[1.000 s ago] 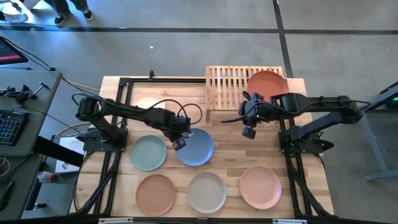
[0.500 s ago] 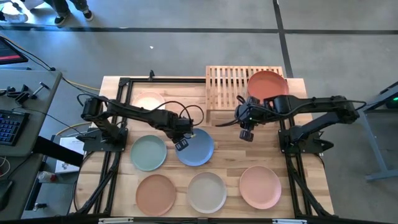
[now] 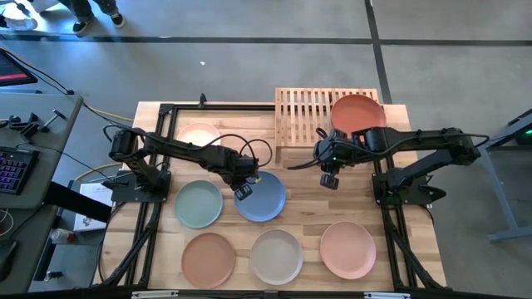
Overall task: Place and stack plates onto a shelf
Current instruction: Stack the blue plate on top of the orange plate on the shelf
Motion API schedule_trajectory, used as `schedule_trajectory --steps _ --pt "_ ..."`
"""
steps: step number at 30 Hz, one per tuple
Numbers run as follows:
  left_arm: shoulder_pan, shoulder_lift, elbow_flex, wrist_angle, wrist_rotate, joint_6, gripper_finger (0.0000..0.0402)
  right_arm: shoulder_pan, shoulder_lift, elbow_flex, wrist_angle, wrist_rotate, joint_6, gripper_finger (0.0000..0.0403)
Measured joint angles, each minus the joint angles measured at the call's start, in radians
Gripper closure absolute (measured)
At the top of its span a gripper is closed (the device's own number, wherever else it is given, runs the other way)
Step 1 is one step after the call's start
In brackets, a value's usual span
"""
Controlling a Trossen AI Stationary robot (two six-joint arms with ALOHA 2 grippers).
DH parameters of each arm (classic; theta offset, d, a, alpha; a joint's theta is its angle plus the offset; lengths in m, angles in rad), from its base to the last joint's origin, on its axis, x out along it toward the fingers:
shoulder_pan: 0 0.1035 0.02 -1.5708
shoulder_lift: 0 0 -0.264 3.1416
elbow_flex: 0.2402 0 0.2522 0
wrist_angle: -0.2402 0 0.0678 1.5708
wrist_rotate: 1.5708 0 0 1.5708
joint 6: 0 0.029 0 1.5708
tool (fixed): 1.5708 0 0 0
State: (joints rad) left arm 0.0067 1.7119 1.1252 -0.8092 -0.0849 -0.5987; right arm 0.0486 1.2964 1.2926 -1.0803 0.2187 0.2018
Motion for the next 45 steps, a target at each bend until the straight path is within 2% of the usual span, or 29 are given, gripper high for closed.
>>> schedule_trajectory --steps 7,14,31,35,42,45 --pt "0.000 0.001 0.000 0.003 -0.001 -0.005 0.0319 0.000 0.000 0.000 0.000 -0.012 0.002 0.0331" --pt "0.002 0.063 0.000 0.018 0.011 0.006 0.0319 0.008 0.000 0.000 0.000 -0.013 0.008 0.0331" --pt "0.013 0.116 0.001 0.037 0.031 0.028 0.0319 0.113 0.000 0.000 -0.002 -0.012 0.049 0.0331" --pt "0.014 0.127 0.001 0.063 0.031 0.060 0.0335 0.126 0.000 0.000 -0.002 0.012 0.049 0.0331" --pt "0.013 0.117 0.004 0.074 0.031 0.106 0.0391 0.129 0.000 0.000 -0.002 0.019 0.052 0.0331" --pt "0.013 0.115 0.005 0.075 0.026 0.130 0.0395 0.129 0.000 0.000 -0.002 0.021 0.052 0.0331"
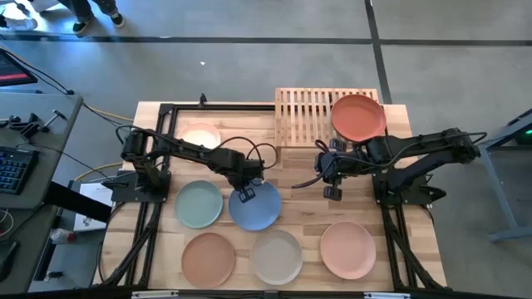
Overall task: Place and stack plates onto a shelf
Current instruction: Stack the blue plate on top of the orange plate on the shelf
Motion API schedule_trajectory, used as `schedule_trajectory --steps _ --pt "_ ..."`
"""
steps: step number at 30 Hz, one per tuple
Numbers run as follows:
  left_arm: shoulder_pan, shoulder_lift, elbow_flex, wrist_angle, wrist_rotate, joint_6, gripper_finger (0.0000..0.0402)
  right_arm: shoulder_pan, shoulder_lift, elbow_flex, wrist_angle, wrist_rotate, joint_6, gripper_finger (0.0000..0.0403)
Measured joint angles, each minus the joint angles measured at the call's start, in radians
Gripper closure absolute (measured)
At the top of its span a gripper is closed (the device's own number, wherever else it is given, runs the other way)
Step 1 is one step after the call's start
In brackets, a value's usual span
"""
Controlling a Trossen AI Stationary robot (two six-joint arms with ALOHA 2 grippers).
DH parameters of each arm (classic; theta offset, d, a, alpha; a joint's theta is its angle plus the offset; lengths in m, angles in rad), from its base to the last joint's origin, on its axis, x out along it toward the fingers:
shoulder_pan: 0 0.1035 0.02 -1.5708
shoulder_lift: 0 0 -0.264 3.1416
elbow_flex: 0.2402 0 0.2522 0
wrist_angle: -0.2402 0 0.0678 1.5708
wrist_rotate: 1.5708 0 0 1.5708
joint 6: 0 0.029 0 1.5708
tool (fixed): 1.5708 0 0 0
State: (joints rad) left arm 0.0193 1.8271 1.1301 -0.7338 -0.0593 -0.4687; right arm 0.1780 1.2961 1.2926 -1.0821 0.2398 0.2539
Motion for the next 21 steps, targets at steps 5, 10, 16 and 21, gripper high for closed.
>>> schedule_trajectory --steps 5,10,16,21 --pt "0.000 -0.015 -0.003 0.007 -0.004 0.044 0.0399 0.000 0.000 0.000 0.001 0.000 0.000 0.0331" --pt "0.003 -0.063 -0.006 -0.002 -0.008 0.093 0.0401 0.000 0.000 0.000 0.008 -0.003 -0.042 0.0331" --pt "0.008 -0.142 -0.006 -0.022 -0.011 0.143 0.0401 0.000 0.000 0.000 0.032 -0.008 -0.104 0.0331" --pt "0.008 -0.221 -0.006 -0.028 -0.004 0.160 0.0401 0.000 0.001 0.000 0.062 -0.012 -0.144 0.0331"
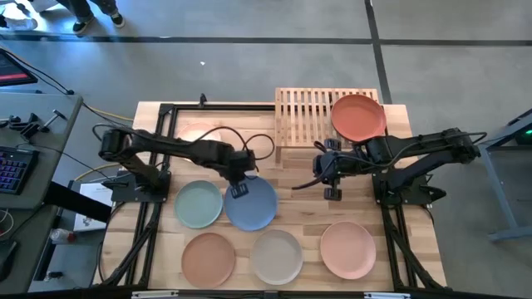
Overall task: Place and stack plates onto a shelf
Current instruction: Stack the blue plate on top of the orange plate on the shelf
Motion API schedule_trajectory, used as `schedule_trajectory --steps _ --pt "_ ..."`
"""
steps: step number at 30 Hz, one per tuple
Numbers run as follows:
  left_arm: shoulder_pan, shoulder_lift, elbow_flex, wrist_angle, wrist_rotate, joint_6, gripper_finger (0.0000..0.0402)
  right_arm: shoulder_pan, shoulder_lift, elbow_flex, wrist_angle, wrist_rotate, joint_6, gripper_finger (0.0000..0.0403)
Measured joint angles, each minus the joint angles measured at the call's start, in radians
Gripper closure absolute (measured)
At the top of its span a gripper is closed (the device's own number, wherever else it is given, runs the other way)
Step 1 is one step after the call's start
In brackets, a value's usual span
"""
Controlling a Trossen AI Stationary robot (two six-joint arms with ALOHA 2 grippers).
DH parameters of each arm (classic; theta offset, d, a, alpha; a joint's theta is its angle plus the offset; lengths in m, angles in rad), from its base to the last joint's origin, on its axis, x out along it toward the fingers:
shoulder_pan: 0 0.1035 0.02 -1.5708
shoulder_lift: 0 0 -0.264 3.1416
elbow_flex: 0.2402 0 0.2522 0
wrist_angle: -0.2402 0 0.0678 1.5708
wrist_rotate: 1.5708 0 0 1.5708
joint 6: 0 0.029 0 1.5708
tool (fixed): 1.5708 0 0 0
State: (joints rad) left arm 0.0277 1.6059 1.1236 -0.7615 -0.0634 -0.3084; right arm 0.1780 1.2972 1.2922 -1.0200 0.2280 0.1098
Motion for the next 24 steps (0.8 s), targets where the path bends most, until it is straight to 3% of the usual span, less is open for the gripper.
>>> schedule_trajectory --steps 10,20,24 --pt "0.040 -0.159 0.000 0.002 0.003 0.027 0.0401 0.000 0.000 0.000 0.069 0.000 -0.018 0.0331" --pt "0.166 -0.240 0.001 0.003 0.016 0.058 0.0401 -0.001 0.000 0.000 0.303 0.024 -0.333 0.0331" --pt "0.207 -0.245 0.001 -0.001 0.042 0.060 0.0401 -0.001 0.000 0.000 0.338 -0.053 -0.521 0.0331"
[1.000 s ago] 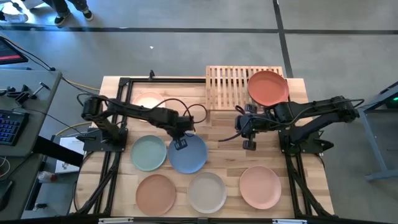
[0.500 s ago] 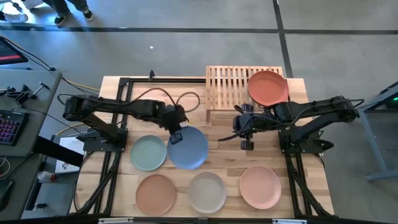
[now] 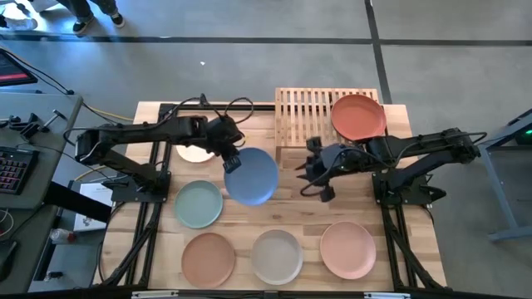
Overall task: Place and stack plates onto a shelf
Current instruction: Stack the blue plate on top of the orange plate on the shelf
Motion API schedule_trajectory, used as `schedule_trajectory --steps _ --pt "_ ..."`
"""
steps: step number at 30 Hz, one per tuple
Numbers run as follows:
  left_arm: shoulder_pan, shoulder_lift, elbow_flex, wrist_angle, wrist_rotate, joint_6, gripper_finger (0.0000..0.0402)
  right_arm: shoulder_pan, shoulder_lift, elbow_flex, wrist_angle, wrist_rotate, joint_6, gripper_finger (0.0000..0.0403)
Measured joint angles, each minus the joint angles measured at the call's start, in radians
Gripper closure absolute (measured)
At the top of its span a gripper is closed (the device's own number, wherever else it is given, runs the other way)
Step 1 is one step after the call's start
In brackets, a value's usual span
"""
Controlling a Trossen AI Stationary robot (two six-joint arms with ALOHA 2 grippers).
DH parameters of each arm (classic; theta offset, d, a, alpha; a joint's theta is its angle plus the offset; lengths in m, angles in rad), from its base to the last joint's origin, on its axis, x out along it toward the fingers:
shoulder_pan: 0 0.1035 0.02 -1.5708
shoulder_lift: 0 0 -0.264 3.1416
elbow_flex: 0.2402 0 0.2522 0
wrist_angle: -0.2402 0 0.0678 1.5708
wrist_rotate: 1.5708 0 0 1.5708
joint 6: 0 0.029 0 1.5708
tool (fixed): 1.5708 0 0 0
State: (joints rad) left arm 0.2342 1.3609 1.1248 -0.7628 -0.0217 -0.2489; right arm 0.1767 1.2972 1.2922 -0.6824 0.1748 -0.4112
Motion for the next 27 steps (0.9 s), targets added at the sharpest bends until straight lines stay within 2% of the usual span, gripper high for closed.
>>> schedule_trajectory --steps 6,16,27 --pt "0.045 0.001 0.037 -0.058 0.085 0.001 0.0401 -0.022 0.026 0.000 0.092 -0.159 -0.148 0.0331" --pt "0.061 0.008 0.178 -0.236 0.079 0.010 0.0401 -0.027 0.153 0.061 0.126 -0.163 -0.218 0.0331" --pt "0.059 0.041 0.204 -0.324 0.091 -0.003 0.0401 -0.025 0.288 0.171 0.102 -0.203 -0.218 0.0331"
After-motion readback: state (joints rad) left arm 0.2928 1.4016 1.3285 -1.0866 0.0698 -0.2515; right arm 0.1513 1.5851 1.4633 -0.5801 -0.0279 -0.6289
